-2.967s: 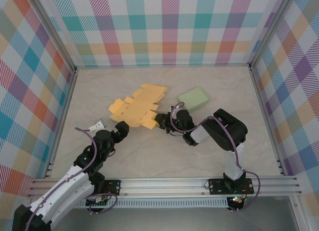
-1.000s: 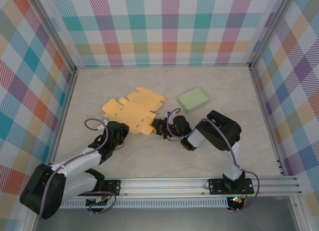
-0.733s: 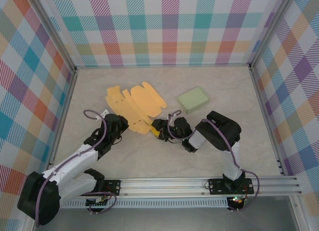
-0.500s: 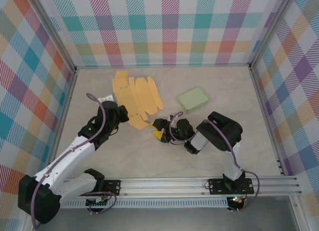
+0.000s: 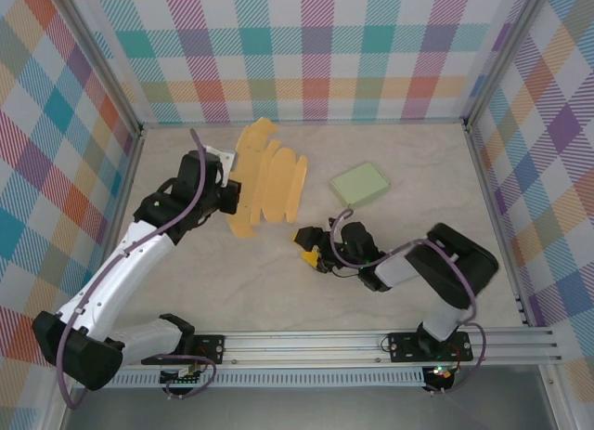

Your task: Fold the paper box

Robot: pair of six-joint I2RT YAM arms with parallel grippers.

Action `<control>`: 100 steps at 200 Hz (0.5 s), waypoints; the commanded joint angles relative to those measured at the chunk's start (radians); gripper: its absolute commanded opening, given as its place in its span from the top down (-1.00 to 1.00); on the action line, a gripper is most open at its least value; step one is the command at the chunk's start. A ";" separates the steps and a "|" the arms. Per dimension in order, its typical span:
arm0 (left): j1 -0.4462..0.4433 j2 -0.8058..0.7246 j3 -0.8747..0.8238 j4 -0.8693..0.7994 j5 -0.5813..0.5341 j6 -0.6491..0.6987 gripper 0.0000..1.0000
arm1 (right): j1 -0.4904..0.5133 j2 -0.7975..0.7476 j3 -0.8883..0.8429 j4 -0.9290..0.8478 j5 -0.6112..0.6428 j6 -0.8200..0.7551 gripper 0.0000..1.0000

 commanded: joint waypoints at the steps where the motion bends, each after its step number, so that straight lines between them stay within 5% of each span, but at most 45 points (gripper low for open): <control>1: 0.013 0.013 0.100 -0.079 0.109 0.152 1.00 | 0.002 -0.210 0.050 -0.447 0.082 -0.219 -0.76; 42: 0.012 0.112 0.315 -0.257 0.264 0.309 1.00 | 0.011 -0.616 0.152 -1.003 0.323 -0.447 -0.91; 100: 0.012 0.203 0.576 -0.506 0.477 0.561 1.00 | 0.007 -1.026 0.160 -1.261 0.536 -0.550 -0.99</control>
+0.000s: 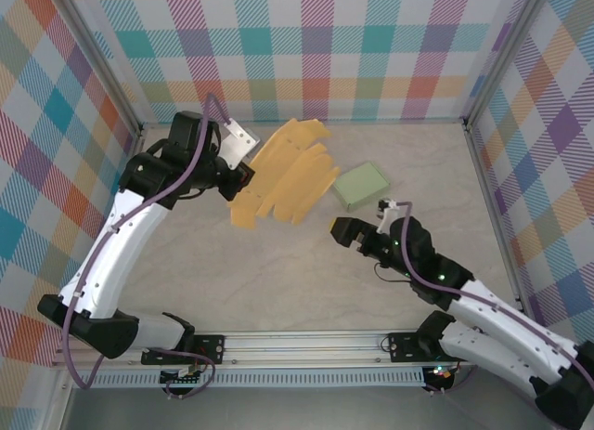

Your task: Fold the paper box

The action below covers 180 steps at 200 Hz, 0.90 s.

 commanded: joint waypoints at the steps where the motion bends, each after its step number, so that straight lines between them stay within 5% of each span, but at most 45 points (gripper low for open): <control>1: 0.012 0.012 0.092 -0.150 0.131 0.151 1.00 | 0.002 -0.108 0.014 -0.195 0.130 -0.092 -0.99; 51: 0.015 0.147 0.254 -0.346 0.195 0.288 1.00 | 0.002 -0.186 0.061 -0.312 0.198 -0.126 -0.99; 102: 0.052 0.447 0.492 -0.515 0.155 0.343 1.00 | 0.001 -0.132 0.123 -0.357 0.224 -0.144 -1.00; 180: 0.013 0.642 0.484 -0.286 -0.025 0.324 1.00 | 0.002 -0.093 0.170 -0.392 0.253 -0.205 -0.99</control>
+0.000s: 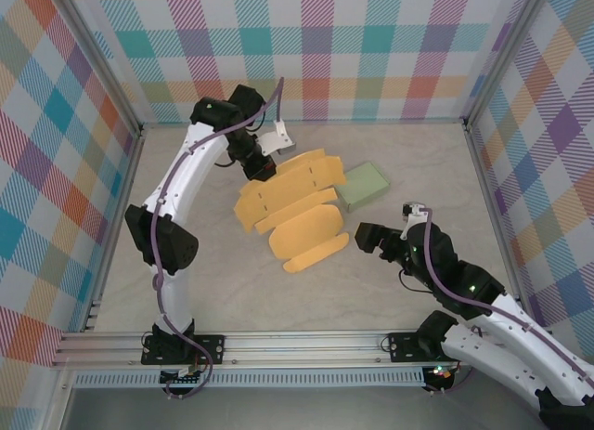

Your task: Fold the paper box

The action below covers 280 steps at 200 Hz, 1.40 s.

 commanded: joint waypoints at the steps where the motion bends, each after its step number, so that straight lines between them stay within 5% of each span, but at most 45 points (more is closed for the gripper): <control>1: -0.025 0.000 -0.040 0.094 -0.087 0.007 1.00 | 0.001 0.001 0.043 -0.023 0.036 -0.052 -1.00; 110: -0.232 -0.116 -0.490 0.499 -0.392 0.196 1.00 | -0.020 0.153 0.127 -0.040 0.076 -0.121 -0.99; 184: -0.327 -0.416 -0.946 0.916 -0.537 0.145 1.00 | -0.253 0.213 0.082 0.063 -0.337 -0.062 -0.69; 213: -0.389 -0.521 -1.118 1.081 -0.643 0.105 1.00 | -0.294 0.255 0.116 0.072 -0.405 -0.082 -0.64; 259: -0.493 -0.514 -1.307 1.332 -0.844 0.097 1.00 | -0.306 0.319 0.131 0.113 -0.491 -0.058 -0.62; 280: -0.533 -0.490 -1.370 1.465 -0.931 0.113 1.00 | -0.311 0.350 0.143 0.134 -0.541 -0.043 -0.46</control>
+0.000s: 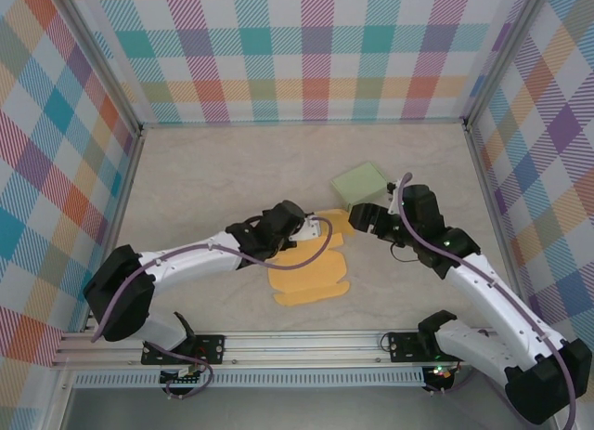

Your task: Fold the paper box

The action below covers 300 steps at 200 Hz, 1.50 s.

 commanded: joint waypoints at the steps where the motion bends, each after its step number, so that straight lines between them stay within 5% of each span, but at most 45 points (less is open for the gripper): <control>1: -0.042 0.026 -0.058 0.225 -0.152 -0.004 1.00 | -0.010 0.026 0.044 0.055 -0.089 0.018 -0.46; 67: -0.080 0.060 -0.095 0.322 -0.197 0.026 1.00 | -0.018 0.244 0.141 0.110 -0.220 0.037 -0.28; 133: -0.090 0.108 -0.083 0.336 -0.222 0.046 1.00 | -0.018 0.441 0.239 0.084 -0.184 -0.019 -0.25; 223: -0.100 0.104 -0.080 0.364 -0.228 0.039 1.00 | -0.017 0.554 0.206 0.158 -0.243 0.007 -0.21; 300: -0.109 0.122 -0.067 0.389 -0.228 0.043 1.00 | -0.013 0.599 0.201 0.225 -0.297 0.056 0.06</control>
